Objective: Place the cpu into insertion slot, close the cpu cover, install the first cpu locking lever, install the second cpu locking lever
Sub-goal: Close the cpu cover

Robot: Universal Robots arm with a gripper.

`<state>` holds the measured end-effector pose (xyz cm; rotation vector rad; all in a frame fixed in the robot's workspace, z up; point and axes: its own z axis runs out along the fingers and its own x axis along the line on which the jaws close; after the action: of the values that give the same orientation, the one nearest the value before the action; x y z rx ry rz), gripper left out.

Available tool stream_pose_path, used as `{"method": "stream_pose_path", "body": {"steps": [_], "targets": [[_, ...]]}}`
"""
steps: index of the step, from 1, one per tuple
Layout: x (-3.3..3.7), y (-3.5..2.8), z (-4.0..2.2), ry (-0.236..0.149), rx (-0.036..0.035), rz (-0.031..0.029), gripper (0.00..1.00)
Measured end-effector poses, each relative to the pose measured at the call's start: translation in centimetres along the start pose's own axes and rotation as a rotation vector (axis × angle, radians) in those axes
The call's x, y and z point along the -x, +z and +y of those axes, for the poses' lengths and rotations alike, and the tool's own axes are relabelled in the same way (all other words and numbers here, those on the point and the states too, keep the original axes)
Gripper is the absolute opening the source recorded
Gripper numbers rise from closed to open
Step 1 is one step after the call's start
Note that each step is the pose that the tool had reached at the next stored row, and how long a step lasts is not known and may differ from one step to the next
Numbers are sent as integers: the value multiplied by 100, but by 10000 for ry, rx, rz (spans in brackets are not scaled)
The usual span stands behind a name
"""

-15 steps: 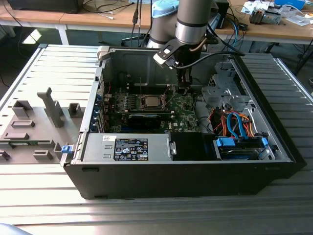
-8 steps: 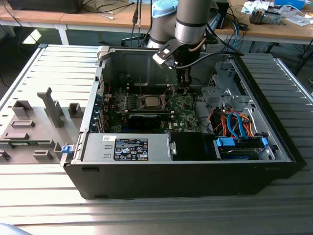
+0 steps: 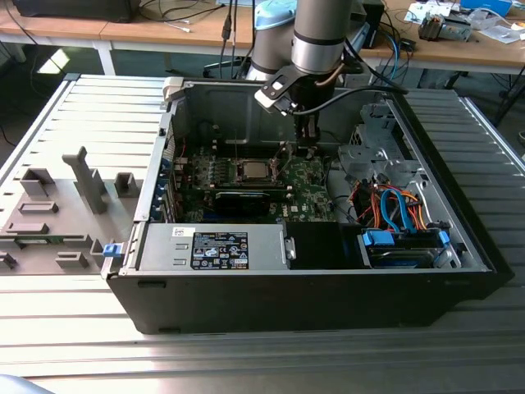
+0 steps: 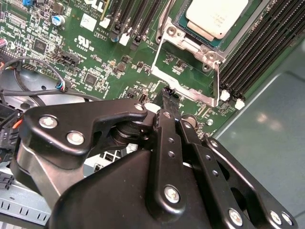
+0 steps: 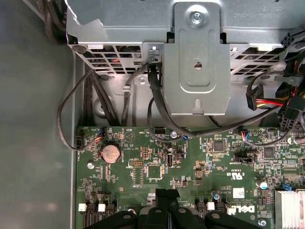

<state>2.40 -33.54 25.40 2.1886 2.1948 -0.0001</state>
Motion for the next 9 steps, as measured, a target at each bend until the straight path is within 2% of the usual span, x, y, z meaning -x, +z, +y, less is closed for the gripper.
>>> {"method": "stream_pose_path", "body": {"steps": [9], "targets": [[0, -1, -31, 0, 3, 0, 11]]}}
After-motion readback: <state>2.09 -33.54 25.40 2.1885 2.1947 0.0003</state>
